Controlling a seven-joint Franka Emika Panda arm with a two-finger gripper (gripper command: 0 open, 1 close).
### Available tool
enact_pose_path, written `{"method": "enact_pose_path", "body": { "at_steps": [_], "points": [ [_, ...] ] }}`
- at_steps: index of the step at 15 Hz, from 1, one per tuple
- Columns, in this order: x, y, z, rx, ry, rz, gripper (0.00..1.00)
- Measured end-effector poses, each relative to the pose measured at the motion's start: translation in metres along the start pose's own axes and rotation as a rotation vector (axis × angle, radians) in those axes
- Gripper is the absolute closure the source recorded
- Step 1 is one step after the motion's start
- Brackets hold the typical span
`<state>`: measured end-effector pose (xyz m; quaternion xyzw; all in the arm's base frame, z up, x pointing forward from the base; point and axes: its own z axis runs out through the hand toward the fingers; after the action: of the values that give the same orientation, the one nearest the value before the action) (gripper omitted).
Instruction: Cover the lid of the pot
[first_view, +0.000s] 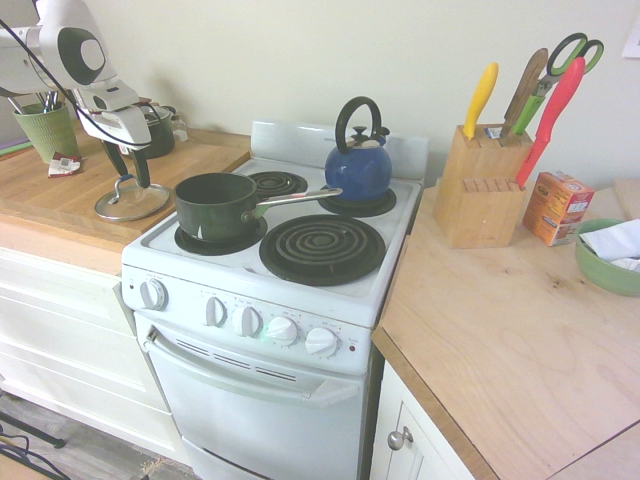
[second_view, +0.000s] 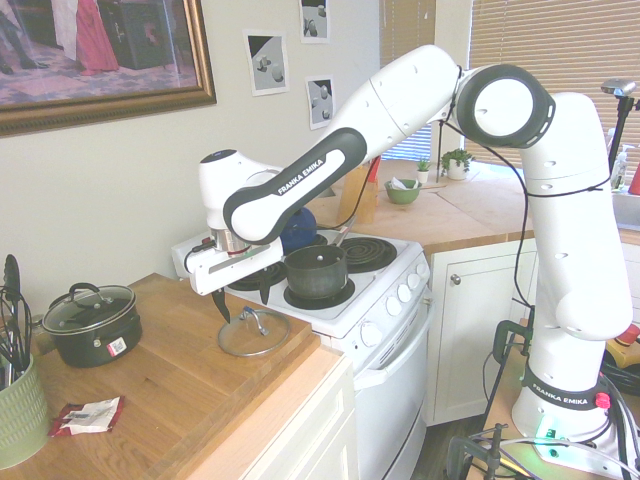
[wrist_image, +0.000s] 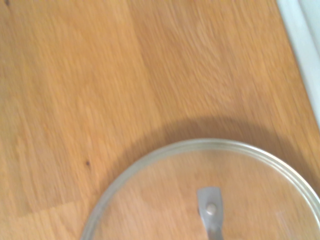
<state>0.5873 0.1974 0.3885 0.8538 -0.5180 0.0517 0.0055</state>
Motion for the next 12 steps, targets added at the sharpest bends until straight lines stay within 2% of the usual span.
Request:
{"method": "enact_pose_path", "body": {
  "at_steps": [1, 2, 12],
  "points": [
    [0.0003, 0.0008, 0.0006, -0.007, -0.001, 0.001, 0.0],
    [0.0012, 0.0017, 0.0014, -0.014, -0.001, 0.003, 1.0],
    [-0.0029, 0.0039, 0.007, -0.044, -0.008, -0.001, 1.0]
  ]
}}
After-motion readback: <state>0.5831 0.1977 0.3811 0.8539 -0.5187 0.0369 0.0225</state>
